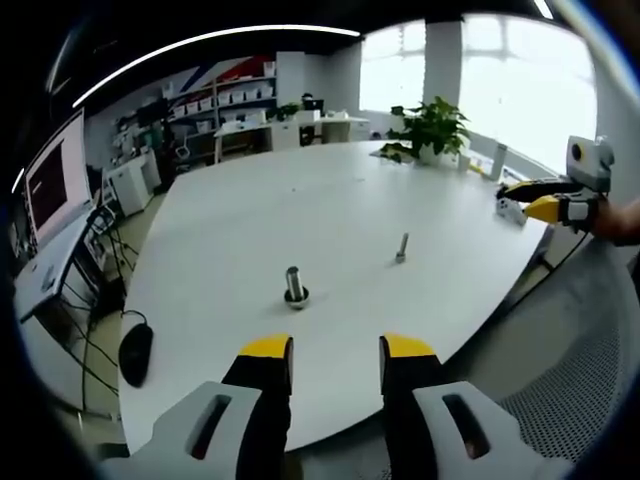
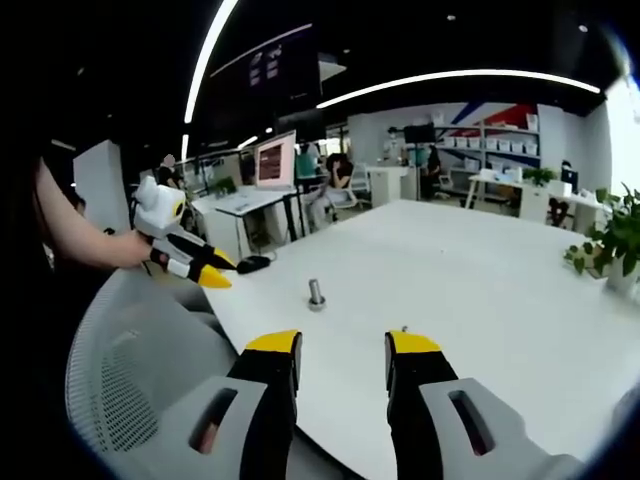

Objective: Place the washer onto the threaded stud by aligning its center hole with the stud, sliding it down to the base, and recovering from edge contact or off-axis alignment until the washer reaches the visible bottom stop.

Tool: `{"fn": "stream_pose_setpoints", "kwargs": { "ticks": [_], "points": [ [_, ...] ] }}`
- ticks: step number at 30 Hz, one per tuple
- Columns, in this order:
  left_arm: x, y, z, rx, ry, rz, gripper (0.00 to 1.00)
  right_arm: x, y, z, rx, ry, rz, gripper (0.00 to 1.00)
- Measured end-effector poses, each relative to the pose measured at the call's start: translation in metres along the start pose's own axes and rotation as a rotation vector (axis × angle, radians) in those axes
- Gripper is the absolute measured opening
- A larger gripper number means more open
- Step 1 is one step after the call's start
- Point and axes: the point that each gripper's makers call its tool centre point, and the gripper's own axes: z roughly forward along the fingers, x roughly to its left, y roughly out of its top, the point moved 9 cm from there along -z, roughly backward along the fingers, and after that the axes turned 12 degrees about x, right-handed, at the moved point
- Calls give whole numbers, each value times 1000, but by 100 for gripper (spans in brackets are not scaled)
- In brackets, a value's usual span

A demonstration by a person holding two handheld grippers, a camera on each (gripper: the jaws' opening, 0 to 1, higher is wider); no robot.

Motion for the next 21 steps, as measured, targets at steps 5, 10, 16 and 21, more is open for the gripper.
{"fn": "stream_pose_setpoints", "kwargs": {
  "ticks": [5,10,16,21],
  "points": [
    [0,1,-1,-13,-10,-9,33,-1,-1,0,9,-13,-2,36],
    [-2,1,-1,-23,-29,0,34,-2,-3,0,23,-34,-16,36],
    [0,5,-8,-83,-21,-1,33,-7,-5,1,51,-71,-13,36],
    [-5,4,-5,-71,-44,37,34,-7,-9,3,105,-116,-40,39]
  ]
}}
